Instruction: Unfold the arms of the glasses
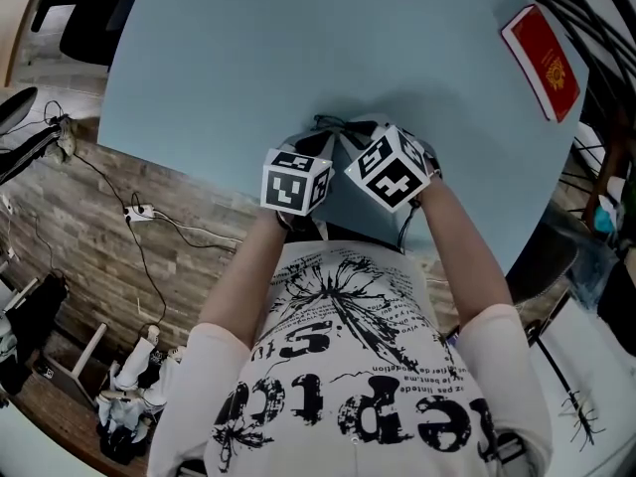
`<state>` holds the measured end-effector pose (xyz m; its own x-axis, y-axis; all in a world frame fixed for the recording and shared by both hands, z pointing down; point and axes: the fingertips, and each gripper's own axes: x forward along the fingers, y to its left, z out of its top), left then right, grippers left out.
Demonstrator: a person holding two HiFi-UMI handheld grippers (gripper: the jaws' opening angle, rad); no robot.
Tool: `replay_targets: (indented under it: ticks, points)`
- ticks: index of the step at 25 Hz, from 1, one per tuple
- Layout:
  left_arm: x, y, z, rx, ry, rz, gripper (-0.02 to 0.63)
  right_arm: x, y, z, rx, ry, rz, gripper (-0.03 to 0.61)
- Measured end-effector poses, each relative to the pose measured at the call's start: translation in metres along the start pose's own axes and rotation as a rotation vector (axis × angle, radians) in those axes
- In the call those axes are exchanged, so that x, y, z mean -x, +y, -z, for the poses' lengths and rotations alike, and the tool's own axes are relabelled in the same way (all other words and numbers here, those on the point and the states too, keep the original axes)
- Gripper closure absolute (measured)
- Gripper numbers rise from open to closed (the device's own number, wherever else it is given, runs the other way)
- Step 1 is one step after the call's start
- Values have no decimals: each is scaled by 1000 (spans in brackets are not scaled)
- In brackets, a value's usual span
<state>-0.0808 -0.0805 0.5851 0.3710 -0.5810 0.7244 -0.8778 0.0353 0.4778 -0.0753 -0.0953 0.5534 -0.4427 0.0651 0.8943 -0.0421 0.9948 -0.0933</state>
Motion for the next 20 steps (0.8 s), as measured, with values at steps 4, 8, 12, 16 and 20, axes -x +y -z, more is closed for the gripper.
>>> replay_targets:
  ticks: [4, 8, 12, 16, 20]
  points:
    - [-2, -1, -1, -4, 4, -2, 597, 0, -2, -5, 64, 22, -2, 518]
    - [-3, -1, 0, -7, 4, -5, 597, 0, 0, -7, 135, 43, 1, 518]
    - [-5, -3, 1, -6, 3, -8, 597, -7, 1, -3, 158, 64, -12, 523]
    - [-2, 0, 0, 3, 4, -2, 597, -12, 1, -5, 200, 90, -11, 536]
    - [-1, 3, -1, 19, 2, -3, 597, -15, 1, -2, 273, 124, -22, 543]
